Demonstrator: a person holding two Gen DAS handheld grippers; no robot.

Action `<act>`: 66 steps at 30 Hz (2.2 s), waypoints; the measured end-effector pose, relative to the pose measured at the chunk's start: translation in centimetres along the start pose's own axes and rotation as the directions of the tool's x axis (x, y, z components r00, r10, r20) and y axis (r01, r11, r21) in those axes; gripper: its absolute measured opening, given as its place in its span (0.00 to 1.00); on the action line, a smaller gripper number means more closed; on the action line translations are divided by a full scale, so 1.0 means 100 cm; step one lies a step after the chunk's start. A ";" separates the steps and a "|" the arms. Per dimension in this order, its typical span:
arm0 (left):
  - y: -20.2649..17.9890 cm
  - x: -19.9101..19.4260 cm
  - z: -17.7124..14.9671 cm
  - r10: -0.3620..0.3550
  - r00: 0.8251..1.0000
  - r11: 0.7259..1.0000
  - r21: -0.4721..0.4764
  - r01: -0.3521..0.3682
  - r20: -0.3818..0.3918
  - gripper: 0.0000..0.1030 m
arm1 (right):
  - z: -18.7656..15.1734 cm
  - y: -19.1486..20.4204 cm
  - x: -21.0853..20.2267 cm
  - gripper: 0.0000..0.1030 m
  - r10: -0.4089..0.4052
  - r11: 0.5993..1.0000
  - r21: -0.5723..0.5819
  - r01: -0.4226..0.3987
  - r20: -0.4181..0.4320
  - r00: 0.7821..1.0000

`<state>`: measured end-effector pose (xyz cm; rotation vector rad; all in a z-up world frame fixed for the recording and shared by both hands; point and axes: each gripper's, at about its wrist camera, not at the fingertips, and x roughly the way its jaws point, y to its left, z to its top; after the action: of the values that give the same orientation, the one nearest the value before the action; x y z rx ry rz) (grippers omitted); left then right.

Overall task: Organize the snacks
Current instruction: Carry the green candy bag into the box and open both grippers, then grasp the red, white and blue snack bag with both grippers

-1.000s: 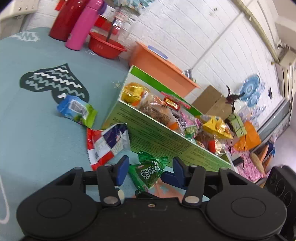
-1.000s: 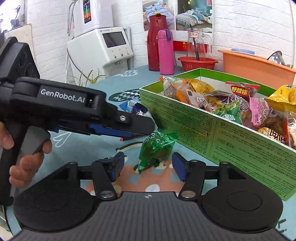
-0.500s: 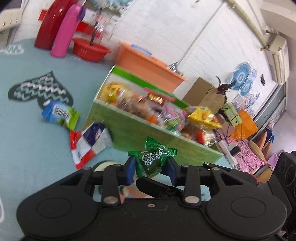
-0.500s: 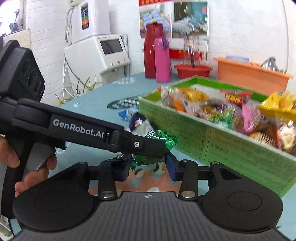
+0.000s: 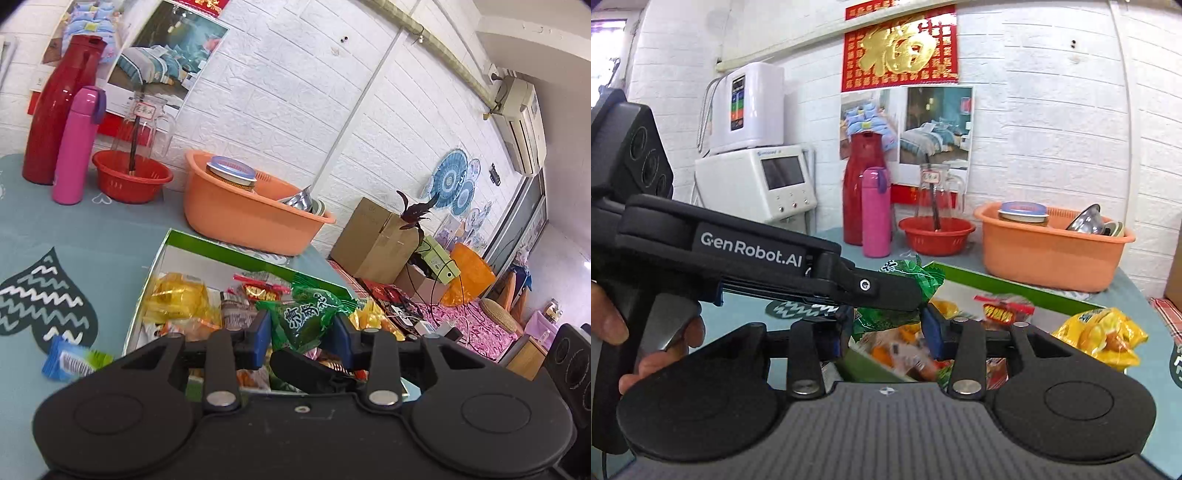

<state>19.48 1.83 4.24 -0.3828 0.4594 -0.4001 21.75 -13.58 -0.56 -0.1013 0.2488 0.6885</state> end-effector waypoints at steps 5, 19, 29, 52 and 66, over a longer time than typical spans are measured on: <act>0.006 0.021 0.008 0.002 1.000 1.000 0.017 -0.002 -0.021 0.41 | 0.001 -0.011 0.013 0.68 -0.029 0.999 0.016 0.029 0.012 1.000; 0.017 0.010 -0.004 0.044 0.999 0.999 0.017 -0.044 -0.013 1.00 | -0.025 -0.026 0.025 1.00 -0.070 0.995 0.062 0.073 -0.052 0.996; 0.041 -0.047 -0.020 0.138 0.989 0.988 -0.082 -0.133 0.058 1.00 | -0.022 -0.005 -0.030 1.00 -0.033 0.998 0.052 0.032 0.019 0.999; 0.032 -0.028 -0.099 0.029 0.976 0.998 -0.048 -0.040 -0.216 0.59 | -0.073 0.019 -0.045 1.00 0.088 0.990 0.126 -0.065 -0.186 0.979; 0.043 -0.045 -0.106 -0.022 0.980 0.980 -0.198 -0.018 -0.197 0.81 | -0.082 0.033 -0.019 1.00 0.156 0.987 0.081 -0.138 -0.286 0.945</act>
<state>11.77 4.72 -4.93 -0.5406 0.6971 -0.3967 16.66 -13.60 -8.04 -0.1283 0.5654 0.8141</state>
